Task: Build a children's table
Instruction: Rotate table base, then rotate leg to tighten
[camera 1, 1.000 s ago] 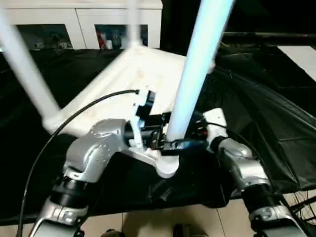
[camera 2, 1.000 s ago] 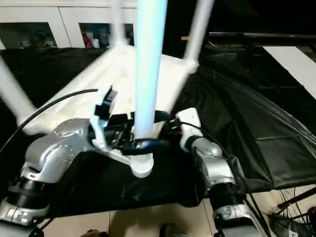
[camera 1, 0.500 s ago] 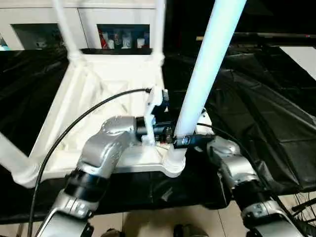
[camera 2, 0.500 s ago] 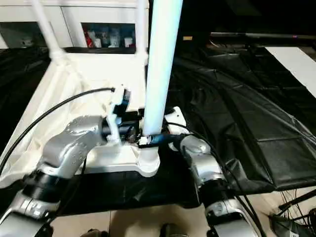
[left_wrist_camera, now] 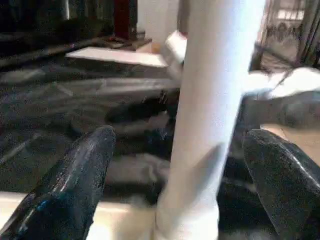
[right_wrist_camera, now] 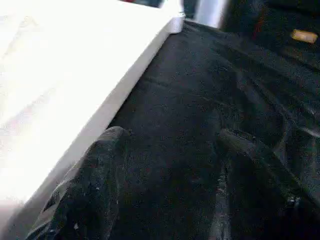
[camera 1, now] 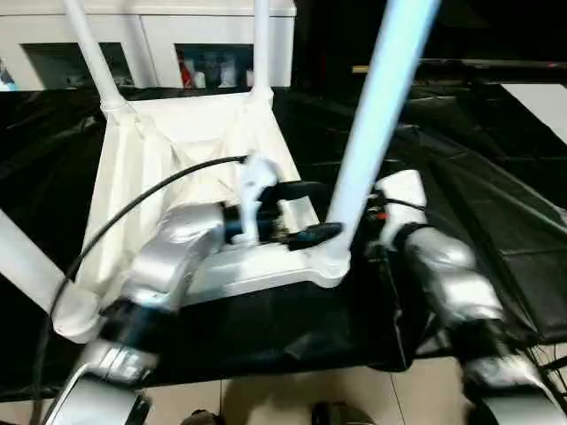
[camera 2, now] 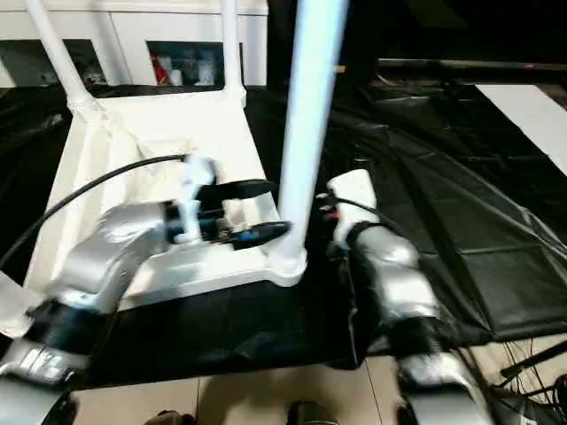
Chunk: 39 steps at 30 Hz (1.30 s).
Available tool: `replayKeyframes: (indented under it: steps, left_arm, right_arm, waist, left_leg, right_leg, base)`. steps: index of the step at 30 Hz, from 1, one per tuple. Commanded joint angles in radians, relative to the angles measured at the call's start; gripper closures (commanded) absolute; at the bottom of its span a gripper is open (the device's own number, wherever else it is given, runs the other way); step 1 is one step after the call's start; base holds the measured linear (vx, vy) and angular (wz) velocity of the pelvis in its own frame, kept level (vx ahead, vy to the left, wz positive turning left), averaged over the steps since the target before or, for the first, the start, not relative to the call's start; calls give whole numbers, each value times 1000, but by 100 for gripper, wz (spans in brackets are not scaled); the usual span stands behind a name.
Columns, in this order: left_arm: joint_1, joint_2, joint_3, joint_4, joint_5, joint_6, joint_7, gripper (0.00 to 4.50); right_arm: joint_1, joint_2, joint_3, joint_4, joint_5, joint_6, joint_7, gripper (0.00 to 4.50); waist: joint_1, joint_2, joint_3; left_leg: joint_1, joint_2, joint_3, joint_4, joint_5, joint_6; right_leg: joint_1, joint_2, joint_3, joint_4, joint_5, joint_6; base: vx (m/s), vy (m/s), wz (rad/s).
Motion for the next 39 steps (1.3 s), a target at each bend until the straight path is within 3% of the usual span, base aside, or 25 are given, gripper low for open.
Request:
replayKeyframes:
  steps: [1,3,4,7,8,11,16,19,21,24,25,29,33,39]
  left_arm:
    - [21,29,-18,-59,4,32,-23,2]
    - [56,70,-43,-104,18,75,-27,2]
    - [64,80,-50,-114,24,86,-26,2]
    - [101,129,-117,-124,133,50,-8,2]
    - [118,132,-136,-126,154,47,-4,29]
    - [127,129,-161,-122,189,46,13,39]
    - [111,126,-187,-111,210,73,41,80]
    - [98,125,-198,-101,229,86,50,109]
    - [96,135,-205,-98,243,83,39,123]
    - [99,162,-213,-101,264,95,19,141]
    - [100,165,-211,-101,264,98,18,163]
    - [105,181,-205,-103,258,105,13,180]
    - [109,187,-206,-102,257,110,4,210]
    - [106,187,-209,-92,265,113,-2,273]
  right_arm:
    - [34,-36,5,-75,17,34,53,140]
    - [71,-85,14,-123,5,46,92,140]
    - [79,-97,16,-135,2,49,101,140]
    - [125,-164,25,-205,18,83,181,140]
    - [154,-218,43,-258,24,96,245,140]
    - [201,-306,72,-355,43,129,352,140]
    - [218,-357,89,-424,62,157,415,140]
    - [216,-363,95,-460,79,171,442,140]
    - [215,-362,96,-466,83,173,444,140]
    - [216,-360,96,-483,95,189,446,140]
    - [217,-360,96,-486,97,192,448,140]
    - [221,-364,98,-492,102,201,454,140]
    - [226,-368,97,-495,106,206,462,140]
    - [226,-368,99,-492,107,208,460,140]
  waist:
    - [6,7,-74]
    - [11,10,-69]
    - [14,7,-68]
    - [16,11,-59]
    - [16,10,-57]
    - [18,10,-52]
    - [13,5,-51]
    - [10,7,-49]
    - [12,7,-52]
    - [13,12,-58]
    - [13,11,-59]
    - [17,12,-62]
    - [18,7,-59]
    - [16,10,-59]
  left_leg:
    - [16,1,-1,-71,-283,52]
    - [16,5,-3,-75,-302,45]
    - [18,6,-1,-75,-313,43]
    - [22,3,-3,-79,-371,37]
    - [19,2,-6,-81,-374,33]
    - [16,2,-8,-82,-385,36]
    - [14,0,-12,-79,-388,42]
    - [14,-1,-13,-78,-390,44]
    - [15,1,-14,-80,-378,46]
    - [12,6,-14,-86,-342,49]
    - [12,6,-12,-85,-335,51]
    - [13,8,-7,-83,-298,60]
    - [12,7,-5,-85,-311,57]
    - [14,7,-7,-86,-332,44]
  right_leg:
    - [58,-16,14,-74,-303,-182]
    - [59,-17,15,-75,-316,-176]
    - [57,-16,16,-78,-331,-169]
    - [49,-13,14,-93,-434,-125]
    - [50,-16,15,-94,-463,-111]
    - [47,-17,15,-101,-505,-88]
    - [42,-19,12,-108,-572,-60]
    - [37,-18,11,-114,-599,-49]
    - [38,-18,11,-113,-574,-56]
    - [47,-17,12,-99,-437,-104]
    - [48,-17,13,-97,-412,-115]
    - [54,-19,15,-89,-316,-168]
    - [56,-22,15,-93,-359,-160]
    - [52,-23,16,-98,-420,-136]
  base:
    - [0,0,0]
    - [0,0,0]
    - [0,0,0]
    - [0,0,0]
    - [0,0,0]
    - [0,0,0]
    - [0,0,0]
    - [0,0,0]
    - [0,0,0]
    - [0,0,0]
    - [0,0,0]
    - [0,0,0]
    - [0,0,0]
    - [0,0,0]
